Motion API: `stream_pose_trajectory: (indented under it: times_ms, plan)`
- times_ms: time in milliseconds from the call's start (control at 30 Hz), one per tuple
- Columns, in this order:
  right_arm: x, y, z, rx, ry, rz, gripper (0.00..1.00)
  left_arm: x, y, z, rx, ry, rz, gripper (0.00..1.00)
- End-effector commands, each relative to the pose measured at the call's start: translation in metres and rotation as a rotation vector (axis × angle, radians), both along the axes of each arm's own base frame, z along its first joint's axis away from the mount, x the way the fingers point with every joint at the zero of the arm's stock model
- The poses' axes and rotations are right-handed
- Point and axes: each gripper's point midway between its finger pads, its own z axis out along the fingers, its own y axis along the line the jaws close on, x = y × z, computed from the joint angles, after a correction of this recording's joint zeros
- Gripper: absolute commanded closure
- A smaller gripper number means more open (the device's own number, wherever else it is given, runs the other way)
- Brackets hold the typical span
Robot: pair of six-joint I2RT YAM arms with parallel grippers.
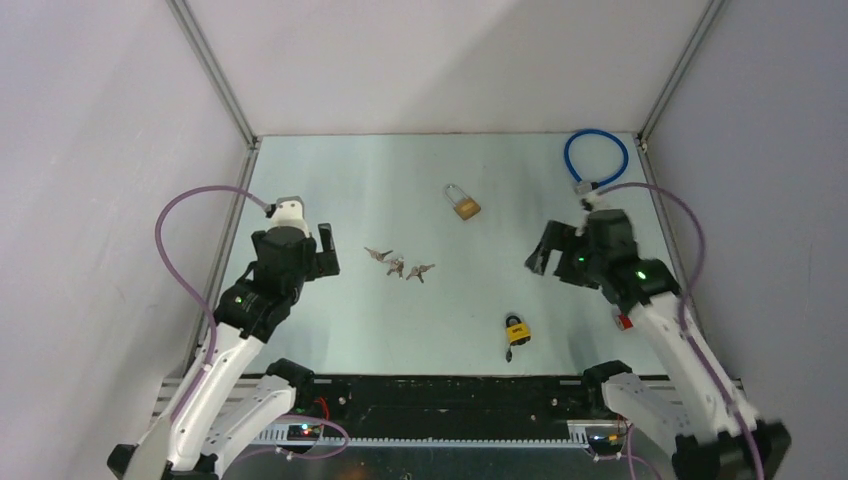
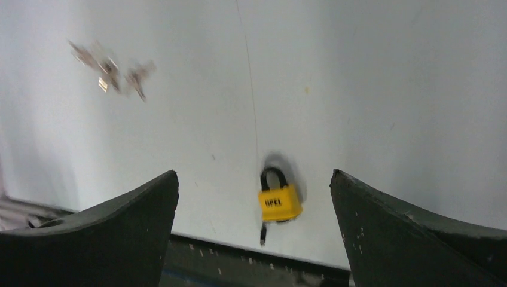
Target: Unlock with the key
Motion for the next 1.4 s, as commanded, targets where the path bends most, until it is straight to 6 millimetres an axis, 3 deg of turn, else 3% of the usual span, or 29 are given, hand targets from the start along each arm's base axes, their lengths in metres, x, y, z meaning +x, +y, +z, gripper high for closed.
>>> stream_pose_trajectory:
  times_ms: [0, 167, 367, 633, 900, 1033, 1167, 1267, 1367]
  plan:
    - [-0.026, 0.017, -0.063, -0.115, 0.305, 0.045, 0.00, 0.003, 0.005, 0.007, 0.017, -0.050, 0.015, 0.02]
    - [-0.034, 0.036, -0.104, -0.208, 0.457, 0.161, 0.00, 0.002, 0.009, 0.008, 0.030, -0.061, 0.025, 0.02]
    - [-0.035, 0.048, -0.139, -0.277, 0.557, 0.216, 0.01, -0.001, 0.012, 0.008, 0.037, -0.073, 0.023, 0.02]
    - [-0.051, 0.060, -0.159, -0.439, 0.570, 0.267, 0.05, -0.001, 0.016, 0.009, 0.050, -0.081, 0.042, 0.02]
    - [-0.060, 0.062, -0.182, -0.530, 0.621, 0.291, 0.26, -0.002, 0.019, 0.011, 0.054, -0.090, 0.050, 0.02]
    - [-0.068, 0.071, -0.183, -0.511, 0.632, 0.310, 0.35, -0.003, 0.019, 0.011, 0.054, -0.094, 0.052, 0.02]
    - [-0.072, 0.083, -0.175, -0.442, 0.628, 0.288, 0.54, -0.003, 0.020, 0.011, 0.055, -0.093, 0.056, 0.02]
    - [-0.064, 0.091, -0.166, -0.382, 0.591, 0.210, 0.68, -0.002, 0.019, 0.011, 0.053, -0.092, 0.054, 0.02]
    - [-0.045, 0.100, -0.153, -0.328, 0.524, 0.112, 0.72, -0.001, 0.018, 0.010, 0.052, -0.086, 0.052, 0.02]
